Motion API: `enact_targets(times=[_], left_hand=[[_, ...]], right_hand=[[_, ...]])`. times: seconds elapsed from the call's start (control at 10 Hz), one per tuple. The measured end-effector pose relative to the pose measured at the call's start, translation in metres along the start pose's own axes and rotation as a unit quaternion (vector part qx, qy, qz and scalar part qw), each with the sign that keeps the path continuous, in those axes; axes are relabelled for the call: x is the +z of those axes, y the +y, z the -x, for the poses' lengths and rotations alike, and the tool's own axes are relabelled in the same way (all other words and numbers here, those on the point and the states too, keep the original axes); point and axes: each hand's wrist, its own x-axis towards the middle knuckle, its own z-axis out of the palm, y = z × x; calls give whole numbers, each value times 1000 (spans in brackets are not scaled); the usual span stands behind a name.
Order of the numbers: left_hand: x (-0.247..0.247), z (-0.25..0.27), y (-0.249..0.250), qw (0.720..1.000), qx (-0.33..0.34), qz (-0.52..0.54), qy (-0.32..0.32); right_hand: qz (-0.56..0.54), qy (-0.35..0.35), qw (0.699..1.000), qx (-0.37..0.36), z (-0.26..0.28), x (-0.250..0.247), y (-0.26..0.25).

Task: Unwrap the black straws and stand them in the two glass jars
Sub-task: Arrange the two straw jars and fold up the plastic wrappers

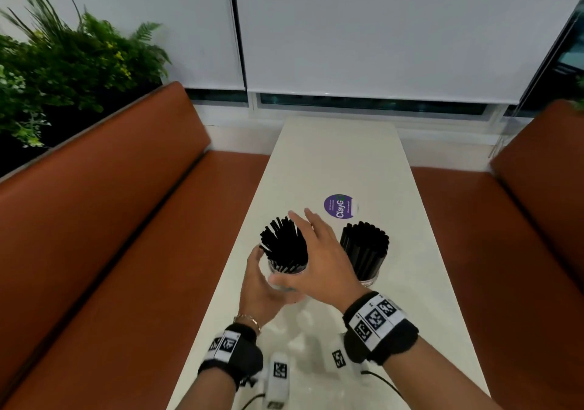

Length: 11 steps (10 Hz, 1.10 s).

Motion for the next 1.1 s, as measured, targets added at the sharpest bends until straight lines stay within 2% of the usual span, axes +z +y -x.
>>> enact_targets(times=[0.1,0.2,0.3,0.4,0.5,0.6,0.7,0.8,0.9,1.1], left_hand=[[-1,-19,3,996,29,-22,-78],[5,-29,6,991,7,105,-88],[8,-31,13,989,-62,130,-44],[18,-43,3,938,-155,295,-96],[25,-47,-2,961,-142,233,-30],[22,-41,-13,994,-81,67,-44],[11,-35,-6,998,-2,-62,-31],[11,-43,-20,994,19,-95,-50],[11,-42,-17,994,-7,-88,-71],[10,-42,-13,995,-3,-89,-50]], right_hand=[[-25,-7,998,57,-11,18,9],[-16,34,997,75,-21,31,13],[-18,71,994,76,-32,41,11],[-2,83,994,66,-41,52,5],[67,102,992,32,-51,63,-7],[136,136,981,-2,-61,74,-16],[190,145,971,3,-71,74,-16],[235,117,963,57,-78,66,-14],[245,98,961,86,-82,58,-14],[249,38,964,86,-90,44,-19]])
